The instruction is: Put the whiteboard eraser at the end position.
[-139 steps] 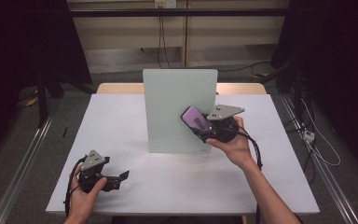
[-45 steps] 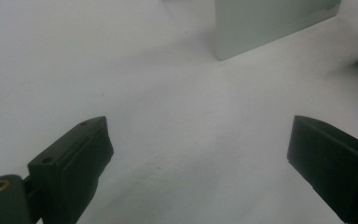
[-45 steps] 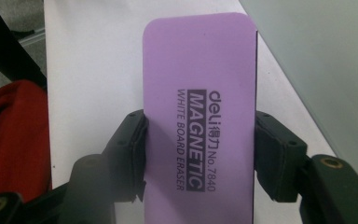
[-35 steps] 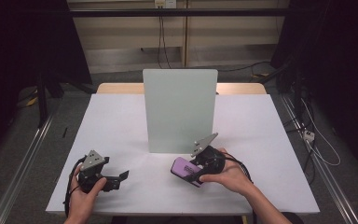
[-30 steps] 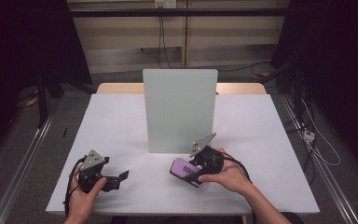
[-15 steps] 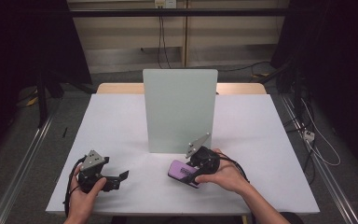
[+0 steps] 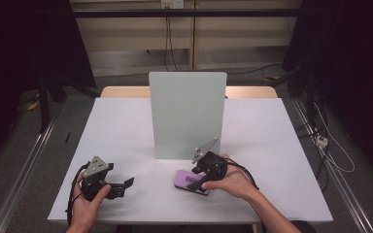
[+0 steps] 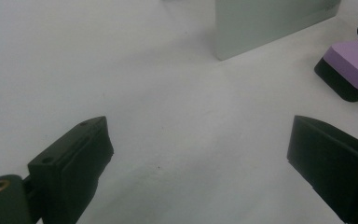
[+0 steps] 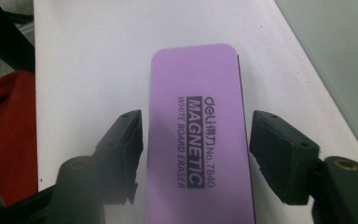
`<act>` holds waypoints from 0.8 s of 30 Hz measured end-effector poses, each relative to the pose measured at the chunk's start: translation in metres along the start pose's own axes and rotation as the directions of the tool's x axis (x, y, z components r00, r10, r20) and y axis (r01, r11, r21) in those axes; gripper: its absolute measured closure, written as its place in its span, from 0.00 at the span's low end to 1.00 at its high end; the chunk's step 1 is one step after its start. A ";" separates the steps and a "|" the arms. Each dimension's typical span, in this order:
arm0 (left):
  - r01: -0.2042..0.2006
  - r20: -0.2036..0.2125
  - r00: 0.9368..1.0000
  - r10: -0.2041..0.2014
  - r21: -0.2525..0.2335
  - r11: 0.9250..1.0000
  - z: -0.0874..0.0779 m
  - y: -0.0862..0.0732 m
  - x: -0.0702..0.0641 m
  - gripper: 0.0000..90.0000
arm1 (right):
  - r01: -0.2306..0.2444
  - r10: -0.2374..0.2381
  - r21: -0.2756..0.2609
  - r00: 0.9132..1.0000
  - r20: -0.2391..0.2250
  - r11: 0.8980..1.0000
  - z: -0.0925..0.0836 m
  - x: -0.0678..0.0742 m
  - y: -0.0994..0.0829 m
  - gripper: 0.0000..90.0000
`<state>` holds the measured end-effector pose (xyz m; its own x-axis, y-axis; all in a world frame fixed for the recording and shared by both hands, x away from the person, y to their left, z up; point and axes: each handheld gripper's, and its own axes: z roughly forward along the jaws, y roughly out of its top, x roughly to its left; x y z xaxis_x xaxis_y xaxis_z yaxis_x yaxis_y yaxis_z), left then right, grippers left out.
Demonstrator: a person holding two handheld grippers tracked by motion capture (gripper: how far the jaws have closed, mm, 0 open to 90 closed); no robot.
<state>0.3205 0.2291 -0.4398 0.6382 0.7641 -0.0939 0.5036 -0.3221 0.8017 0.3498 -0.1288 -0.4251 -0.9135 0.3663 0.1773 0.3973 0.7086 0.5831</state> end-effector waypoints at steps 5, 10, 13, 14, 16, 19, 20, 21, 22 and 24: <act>-0.001 0.000 1.000 0.001 0.000 1.000 0.000 0.000 0.000 0.07 | -0.009 0.009 -0.002 1.000 0.009 1.000 0.000 -0.001 0.000 0.28; 0.006 -0.001 1.000 -0.006 -0.006 1.000 0.000 0.000 0.000 0.07 | -0.023 0.023 -0.023 1.000 0.021 0.999 -0.002 -0.001 0.000 0.22; 0.004 -0.001 1.000 -0.004 -0.006 1.000 0.000 0.000 0.000 0.07 | -0.024 0.025 -0.027 0.999 0.030 0.999 -0.003 -0.002 0.000 0.22; 0.005 -0.001 1.000 -0.005 -0.005 1.000 0.000 0.000 0.000 0.07 | -0.028 0.029 -0.027 0.999 0.030 0.999 -0.003 -0.002 0.000 0.21; 0.001 0.002 1.000 -0.001 -0.003 1.000 0.000 0.000 0.000 0.07 | -0.027 0.028 -0.030 0.999 0.035 0.999 -0.003 -0.002 -0.001 0.18; 0.001 0.001 1.000 -0.001 -0.001 1.000 0.000 0.001 0.001 0.07 | -0.029 0.031 -0.038 0.999 0.043 0.999 -0.004 -0.002 0.000 0.16; 0.006 0.001 1.000 -0.006 -0.004 1.000 0.001 0.001 0.001 0.07 | -0.032 0.034 -0.045 0.998 0.048 0.999 -0.004 -0.002 -0.001 0.15; 0.007 0.000 1.000 -0.007 -0.004 1.000 0.001 0.001 0.001 0.07 | -0.033 0.036 -0.047 0.998 0.051 0.998 -0.005 -0.002 -0.001 0.15; 0.006 0.000 1.000 -0.006 -0.004 1.000 0.001 0.001 0.000 0.07 | -0.034 0.037 -0.054 0.998 0.054 0.998 -0.006 -0.003 -0.001 0.14; 0.002 0.000 1.000 -0.002 0.000 1.000 0.000 0.001 0.001 0.07 | -0.037 0.041 -0.063 0.997 0.064 0.997 -0.008 -0.004 -0.002 0.13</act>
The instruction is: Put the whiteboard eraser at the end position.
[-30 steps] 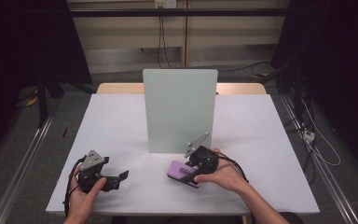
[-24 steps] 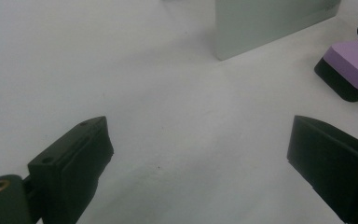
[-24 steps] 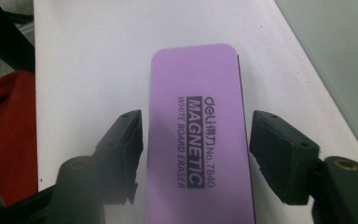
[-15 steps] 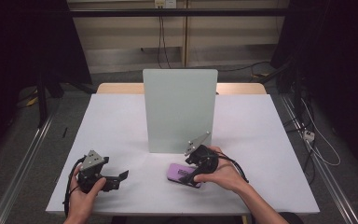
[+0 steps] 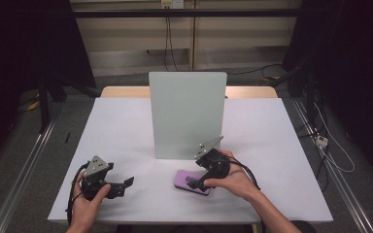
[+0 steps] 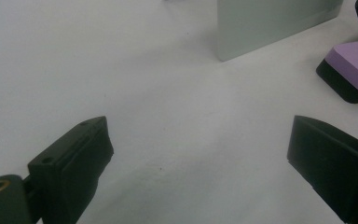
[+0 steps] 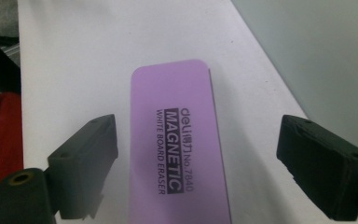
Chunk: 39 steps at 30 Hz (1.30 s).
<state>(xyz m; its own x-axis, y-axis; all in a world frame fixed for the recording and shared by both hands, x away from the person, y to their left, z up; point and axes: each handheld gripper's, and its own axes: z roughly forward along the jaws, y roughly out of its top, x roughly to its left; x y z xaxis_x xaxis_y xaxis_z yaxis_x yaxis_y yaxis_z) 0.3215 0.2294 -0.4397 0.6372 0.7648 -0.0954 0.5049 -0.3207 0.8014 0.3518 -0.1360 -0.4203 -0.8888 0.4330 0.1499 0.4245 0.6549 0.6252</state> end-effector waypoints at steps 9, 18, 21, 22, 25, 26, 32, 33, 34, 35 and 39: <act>0.011 -0.009 1.000 -0.011 0.002 1.000 0.001 0.000 -0.001 0.07 | -0.045 0.047 -0.053 0.998 0.048 0.998 -0.009 -0.001 -0.003 0.09; 0.014 -0.009 1.000 -0.014 0.000 1.000 0.001 0.000 0.000 0.07 | -0.078 0.090 -0.095 0.987 0.135 0.992 -0.016 -0.006 -0.008 0.09; 0.017 -0.009 1.000 -0.017 -0.001 1.000 0.001 0.000 0.001 0.07 | -0.087 0.103 -0.104 0.983 0.155 0.991 -0.018 -0.005 -0.009 0.09; 0.018 -0.009 1.000 -0.018 -0.002 1.000 0.001 0.000 0.001 0.07 | -0.080 0.097 -0.105 0.981 0.167 0.991 -0.019 -0.004 -0.009 0.09; 0.012 -0.008 1.000 -0.012 -0.002 1.000 0.000 -0.001 0.001 0.07 | -0.088 0.110 -0.111 0.972 0.207 0.990 -0.020 -0.003 -0.011 0.09; 0.015 -0.005 1.000 -0.015 -0.004 1.000 -0.001 -0.001 0.000 0.07 | -0.085 0.109 -0.117 0.970 0.215 0.989 -0.021 -0.003 -0.012 0.09; 0.022 -0.005 1.000 -0.022 -0.022 1.000 -0.003 -0.001 0.000 0.07 | -0.109 0.149 -0.164 0.957 0.250 0.980 -0.026 -0.002 -0.018 0.09; 0.022 -0.003 1.000 -0.022 -0.027 0.999 -0.004 -0.001 0.000 0.07 | -0.117 0.162 -0.181 0.953 0.255 0.976 -0.027 -0.002 -0.019 0.09; 0.022 -0.005 1.000 -0.022 -0.028 0.999 -0.004 -0.001 0.000 0.07 | -0.122 0.170 -0.194 0.951 0.258 0.974 -0.029 -0.003 -0.021 0.09; 0.019 -0.006 1.000 -0.019 -0.023 1.000 -0.005 0.000 0.000 0.07 | -0.125 0.178 -0.205 0.948 0.265 0.971 -0.030 -0.002 -0.022 0.09; 0.016 -0.005 1.000 -0.016 -0.028 0.999 -0.005 0.000 -0.001 0.07 | -0.139 0.208 -0.244 0.935 0.287 0.960 -0.037 -0.002 -0.029 0.09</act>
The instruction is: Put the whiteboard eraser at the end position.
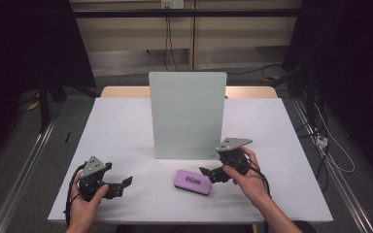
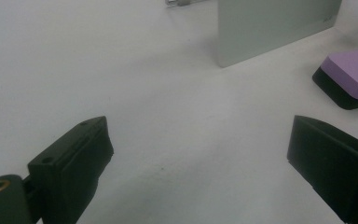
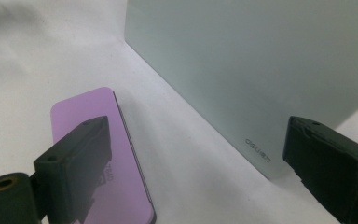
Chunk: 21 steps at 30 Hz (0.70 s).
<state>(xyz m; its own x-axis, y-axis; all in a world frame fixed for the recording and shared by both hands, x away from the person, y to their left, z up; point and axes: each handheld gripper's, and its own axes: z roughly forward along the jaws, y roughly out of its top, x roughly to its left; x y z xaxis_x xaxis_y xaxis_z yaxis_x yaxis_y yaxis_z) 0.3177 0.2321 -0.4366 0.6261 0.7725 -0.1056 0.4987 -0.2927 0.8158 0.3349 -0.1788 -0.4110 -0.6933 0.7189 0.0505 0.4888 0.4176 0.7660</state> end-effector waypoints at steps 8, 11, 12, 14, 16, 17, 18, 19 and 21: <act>0.004 0.000 1.000 -0.004 -0.007 1.000 0.000 0.000 -0.001 0.07 | -0.049 0.051 -0.031 0.997 0.062 0.998 -0.014 -0.007 -0.016 0.09; 0.004 -0.003 1.000 -0.004 -0.005 1.000 -0.001 0.000 -0.001 0.07 | -0.070 0.076 -0.054 0.992 0.098 0.996 -0.018 -0.011 -0.023 0.09; 0.005 -0.002 1.000 -0.005 -0.007 1.000 -0.001 0.000 -0.001 0.07 | -0.072 0.078 -0.058 0.991 0.111 0.996 -0.020 -0.012 -0.025 0.09; 0.007 -0.002 1.000 -0.007 -0.009 1.000 -0.001 0.000 0.000 0.07 | -0.081 0.089 -0.065 0.988 0.124 0.995 -0.023 -0.014 -0.028 0.09; 0.009 -0.002 1.000 -0.009 -0.013 1.000 -0.002 0.000 0.000 0.07 | -0.088 0.099 -0.073 0.984 0.149 0.993 -0.027 -0.016 -0.031 0.09; 0.007 -0.001 1.000 -0.007 -0.011 1.000 -0.002 0.000 0.000 0.07 | -0.092 0.103 -0.078 0.982 0.161 0.993 -0.028 -0.017 -0.032 0.09; 0.012 -0.003 1.000 -0.012 -0.012 1.000 -0.001 0.000 0.000 0.07 | -0.092 0.106 -0.086 0.980 0.168 0.992 -0.030 -0.018 -0.034 0.09; 0.013 -0.003 1.000 -0.013 -0.012 1.000 -0.001 0.000 0.000 0.07 | -0.099 0.113 -0.090 0.979 0.171 0.991 -0.032 -0.019 -0.035 0.09; 0.010 -0.006 1.000 -0.010 -0.010 1.000 -0.001 0.000 0.000 0.07 | -0.105 0.121 -0.094 0.975 0.185 0.990 -0.036 -0.020 -0.038 0.09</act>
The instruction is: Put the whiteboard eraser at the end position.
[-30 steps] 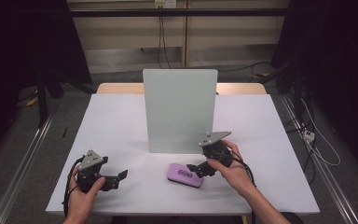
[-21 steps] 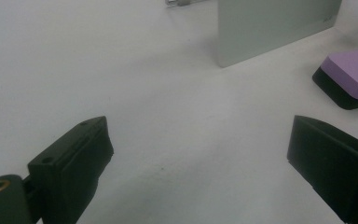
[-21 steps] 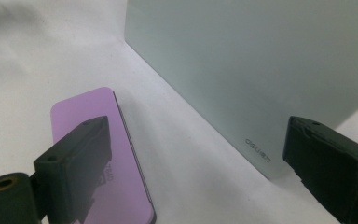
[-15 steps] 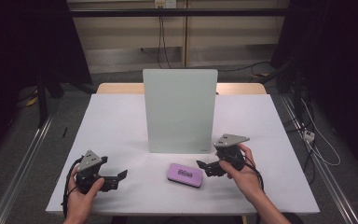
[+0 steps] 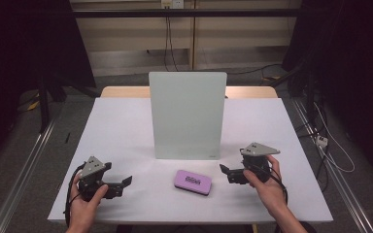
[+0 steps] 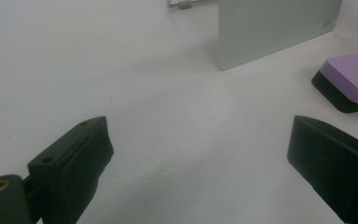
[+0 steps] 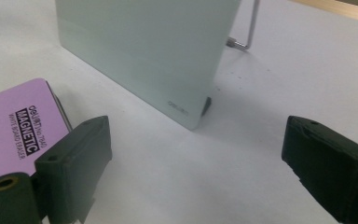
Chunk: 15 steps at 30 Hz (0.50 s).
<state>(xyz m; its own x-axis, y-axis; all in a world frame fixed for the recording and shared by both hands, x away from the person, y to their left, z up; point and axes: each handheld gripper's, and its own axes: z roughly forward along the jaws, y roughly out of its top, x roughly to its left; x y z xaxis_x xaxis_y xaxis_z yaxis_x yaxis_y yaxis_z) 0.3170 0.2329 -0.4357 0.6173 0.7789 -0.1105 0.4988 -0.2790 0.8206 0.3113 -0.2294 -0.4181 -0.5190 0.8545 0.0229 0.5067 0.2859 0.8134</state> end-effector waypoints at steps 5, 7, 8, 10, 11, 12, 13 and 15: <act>-0.001 0.002 1.000 0.001 -0.004 1.000 0.001 0.001 0.000 0.07 | -0.011 0.012 -0.015 0.999 0.048 1.000 -0.007 -0.004 -0.006 0.09; 0.000 0.002 1.000 0.000 -0.004 1.000 0.001 0.001 -0.001 0.07 | -0.014 0.016 -0.022 0.998 0.058 1.000 -0.008 -0.005 -0.009 0.09; 0.000 0.004 1.000 0.000 -0.006 1.000 0.001 0.001 -0.001 0.07 | -0.020 0.021 -0.029 0.998 0.064 0.999 -0.009 -0.006 -0.011 0.09; 0.000 0.005 1.000 0.000 -0.006 1.000 0.001 0.001 -0.001 0.07 | -0.037 0.039 -0.031 0.997 0.066 0.999 -0.010 -0.010 -0.015 0.09; -0.001 0.004 1.000 0.001 -0.007 1.000 0.001 0.001 -0.001 0.07 | -0.038 0.040 -0.028 0.997 0.073 0.999 -0.011 -0.012 -0.017 0.10; -0.002 0.004 1.000 0.002 -0.008 1.000 0.001 0.001 -0.001 0.07 | -0.050 0.052 -0.022 0.996 0.072 0.998 -0.012 -0.014 -0.019 0.10; 0.001 0.002 1.000 -0.001 -0.009 1.000 0.001 0.001 -0.001 0.07 | -0.059 0.060 -0.027 0.995 0.078 0.998 -0.013 -0.016 -0.021 0.10; 0.001 0.004 1.000 -0.001 -0.011 1.000 0.001 0.001 -0.001 0.07 | -0.077 0.080 -0.039 0.993 0.087 0.996 -0.017 -0.019 -0.024 0.10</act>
<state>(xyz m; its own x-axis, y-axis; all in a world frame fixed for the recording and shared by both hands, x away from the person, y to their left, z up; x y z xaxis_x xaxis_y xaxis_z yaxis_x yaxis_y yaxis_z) 0.3173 0.2310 -0.4351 0.6192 0.7770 -0.1131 0.4924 -0.2720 0.8268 0.2974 -0.2602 -0.4285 -0.4145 0.9093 0.0374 0.5181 0.2020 0.8311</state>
